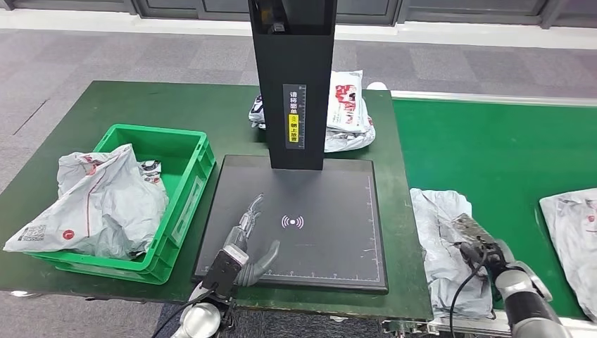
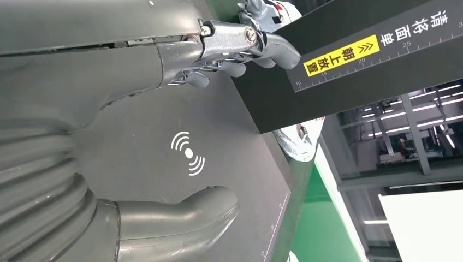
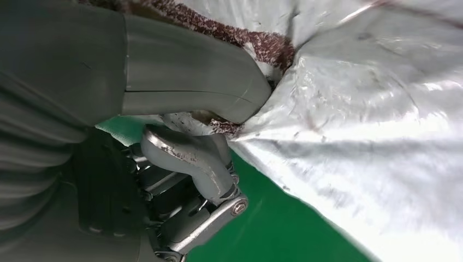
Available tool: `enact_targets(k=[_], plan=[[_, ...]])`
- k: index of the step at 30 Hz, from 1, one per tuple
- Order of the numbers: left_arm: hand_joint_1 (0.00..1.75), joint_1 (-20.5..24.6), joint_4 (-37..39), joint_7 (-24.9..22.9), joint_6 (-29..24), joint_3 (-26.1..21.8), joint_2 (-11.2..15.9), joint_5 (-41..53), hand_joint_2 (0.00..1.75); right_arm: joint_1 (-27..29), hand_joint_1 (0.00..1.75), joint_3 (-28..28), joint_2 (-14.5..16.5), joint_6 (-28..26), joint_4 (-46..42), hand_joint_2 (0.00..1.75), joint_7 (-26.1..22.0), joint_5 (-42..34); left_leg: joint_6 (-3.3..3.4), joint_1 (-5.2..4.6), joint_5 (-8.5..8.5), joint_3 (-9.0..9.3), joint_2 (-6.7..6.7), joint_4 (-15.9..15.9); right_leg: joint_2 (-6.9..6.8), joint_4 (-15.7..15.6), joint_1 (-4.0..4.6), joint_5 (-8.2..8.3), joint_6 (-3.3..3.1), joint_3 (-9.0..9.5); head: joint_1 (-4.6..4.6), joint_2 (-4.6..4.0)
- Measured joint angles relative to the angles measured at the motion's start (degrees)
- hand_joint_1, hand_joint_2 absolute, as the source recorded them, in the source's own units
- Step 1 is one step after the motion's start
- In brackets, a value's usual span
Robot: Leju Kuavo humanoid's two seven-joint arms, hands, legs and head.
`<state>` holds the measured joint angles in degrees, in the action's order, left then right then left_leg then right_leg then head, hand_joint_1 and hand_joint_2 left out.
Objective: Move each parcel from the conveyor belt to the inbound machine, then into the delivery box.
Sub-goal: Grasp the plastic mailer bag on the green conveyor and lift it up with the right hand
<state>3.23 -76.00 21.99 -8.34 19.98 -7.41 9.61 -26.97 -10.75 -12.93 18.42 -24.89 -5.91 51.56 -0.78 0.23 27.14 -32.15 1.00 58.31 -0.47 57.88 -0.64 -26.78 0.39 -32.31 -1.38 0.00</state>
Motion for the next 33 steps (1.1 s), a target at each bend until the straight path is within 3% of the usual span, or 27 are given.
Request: enact_targets(k=[6, 9, 11, 15, 19, 23, 33], plan=[[0.0, -0.9, 0.0, 2.4, -1.8, 0.0, 0.3, -1.2, 1.75, 1.4, 1.75, -10.4, 4.1, 20.8, 0.0, 1.75, -13.8, -29.8, -0.06, 0.0, 0.05, -0.52, 0.19, 0.0, 0.21, 0.0, -0.01, 0.03, -0.04, -0.2, -0.01, 0.0], [0.0, -1.2, -0.1, 2.6, -2.7, -0.2, 0.4, -2.3, 1.75, 1.7, 1.75, -14.0, 8.4, 29.0, -1.1, 1.75, -14.1, -45.6, -0.23, 0.05, -0.13, -0.51, 0.17, -0.1, 0.19, 0.1, 0.07, 0.12, -0.18, -0.43, -0.02, 0.0], [0.0, -1.2, -0.4, 2.3, -3.2, -0.4, 0.3, -2.9, 1.75, 2.1, 1.75, -14.6, 11.7, 31.5, -3.2, 1.75, -12.7, -55.8, -0.33, 0.09, -0.2, -0.43, 0.2, -0.1, 0.24, 0.1, 0.11, 0.2, -0.29, -0.64, -0.02, 0.0], [0.0, -1.5, -1.3, 1.5, -3.9, -1.2, 0.2, -3.5, 1.75, 2.8, 1.75, -13.9, 18.2, 32.6, -9.3, 1.75, -11.0, -68.4, -0.47, 0.15, -0.29, -0.46, 0.23, -0.1, 0.3, 0.1, 0.16, 0.25, -0.4, -0.89, -0.03, 0.0], [0.0, -2.3, -2.4, 1.0, -4.1, -1.6, 0.0, -3.5, 1.75, 5.4, 1.75, -9.7, 22.4, 31.2, -18.9, 1.75, -5.3, -79.9, -0.57, 0.17, -0.36, -0.57, 0.01, -0.2, 0.13, 0.1, 0.18, 0.19, -0.48, -0.95, -0.04, 0.0], [0.0, -2.5, -2.9, 0.6, -4.3, -2.2, -0.3, -3.5, 1.75, 7.5, 1.75, -2.9, 23.4, 29.8, -27.2, 1.75, -4.0, -86.0, -0.57, 0.16, -0.38, -0.6, -0.03, -0.2, 0.09, 0.1, 0.17, 0.18, -0.49, -0.97, -0.04, 0.0], [0.0, -3.2, -3.8, 0.3, -4.3, -3.0, -1.0, -2.1, 1.75, 9.8, 1.75, 5.6, 23.7, 27.3, -38.7, 1.75, -3.7, -87.7, -0.51, 0.14, -0.41, -0.7, -0.13, -0.2, -0.02, 0.1, 0.12, 0.2, -0.48, -0.96, -0.01, 0.0]])
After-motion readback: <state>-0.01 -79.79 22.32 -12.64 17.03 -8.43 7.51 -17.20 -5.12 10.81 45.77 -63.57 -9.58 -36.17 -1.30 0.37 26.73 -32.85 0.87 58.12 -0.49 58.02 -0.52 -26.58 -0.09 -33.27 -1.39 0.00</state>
